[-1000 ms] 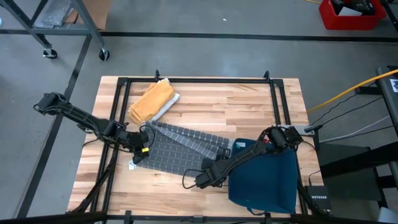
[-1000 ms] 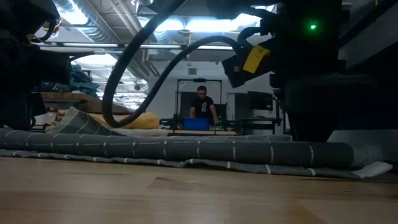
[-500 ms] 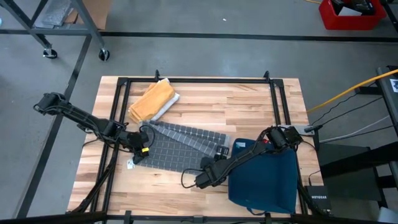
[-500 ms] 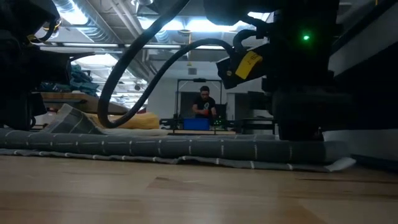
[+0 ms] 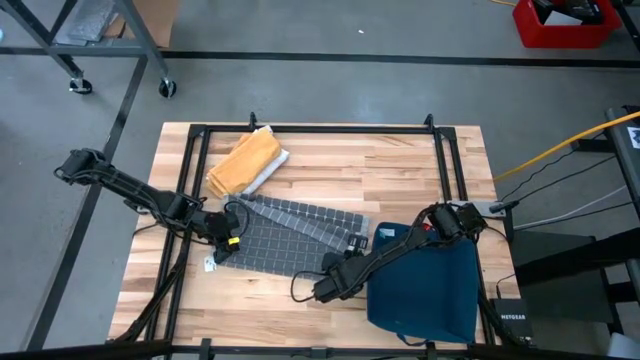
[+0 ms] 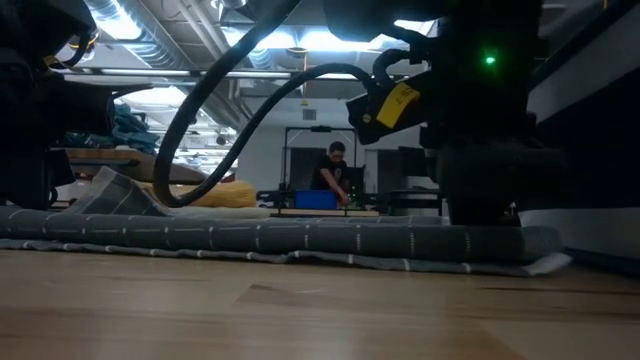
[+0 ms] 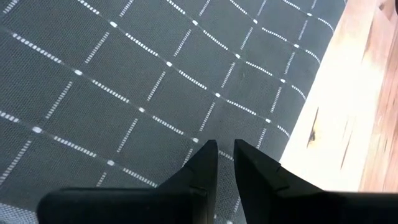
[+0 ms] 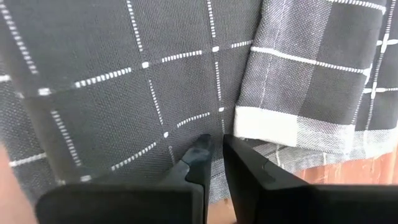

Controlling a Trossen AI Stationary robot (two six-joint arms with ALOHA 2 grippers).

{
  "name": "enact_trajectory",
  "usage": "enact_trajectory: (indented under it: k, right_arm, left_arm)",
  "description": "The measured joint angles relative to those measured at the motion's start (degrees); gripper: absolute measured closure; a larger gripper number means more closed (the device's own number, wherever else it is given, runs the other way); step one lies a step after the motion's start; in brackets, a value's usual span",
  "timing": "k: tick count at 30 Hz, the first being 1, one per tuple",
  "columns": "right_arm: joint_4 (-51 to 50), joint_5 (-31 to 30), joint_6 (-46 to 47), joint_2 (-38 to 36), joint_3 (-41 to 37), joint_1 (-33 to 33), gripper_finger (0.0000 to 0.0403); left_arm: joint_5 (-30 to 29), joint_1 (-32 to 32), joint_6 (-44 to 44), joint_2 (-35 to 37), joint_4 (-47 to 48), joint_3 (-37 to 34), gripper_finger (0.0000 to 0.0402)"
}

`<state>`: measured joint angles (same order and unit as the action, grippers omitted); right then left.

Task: Fold towel
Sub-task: Fold the gray towel

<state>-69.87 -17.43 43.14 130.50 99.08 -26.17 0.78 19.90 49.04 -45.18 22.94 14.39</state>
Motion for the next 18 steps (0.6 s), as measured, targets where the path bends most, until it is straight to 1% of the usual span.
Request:
enact_trajectory:
  k: [8,11,14,18]
  right_arm:
    - [-0.7,1.2,-0.3,0.0,0.2,0.7,0.0357]
    - [-0.8,1.7,-0.3,0.0,0.2,1.3,0.0347]
    - [-0.9,2.4,-0.1,0.0,0.2,2.0,0.032]
    - [-1.5,2.5,1.6,-0.2,0.0,3.1,0.0261]
  left_arm:
    - [0.0,0.0,0.0,-1.4,0.0,0.0,0.0357]
    - [0.0,0.0,0.0,-2.1,0.0,0.0,0.0357]
    - [0.0,0.0,0.0,-3.1,0.0,0.0,0.0357]
    - [0.0,0.0,0.0,-4.3,0.0,0.0,0.0357]
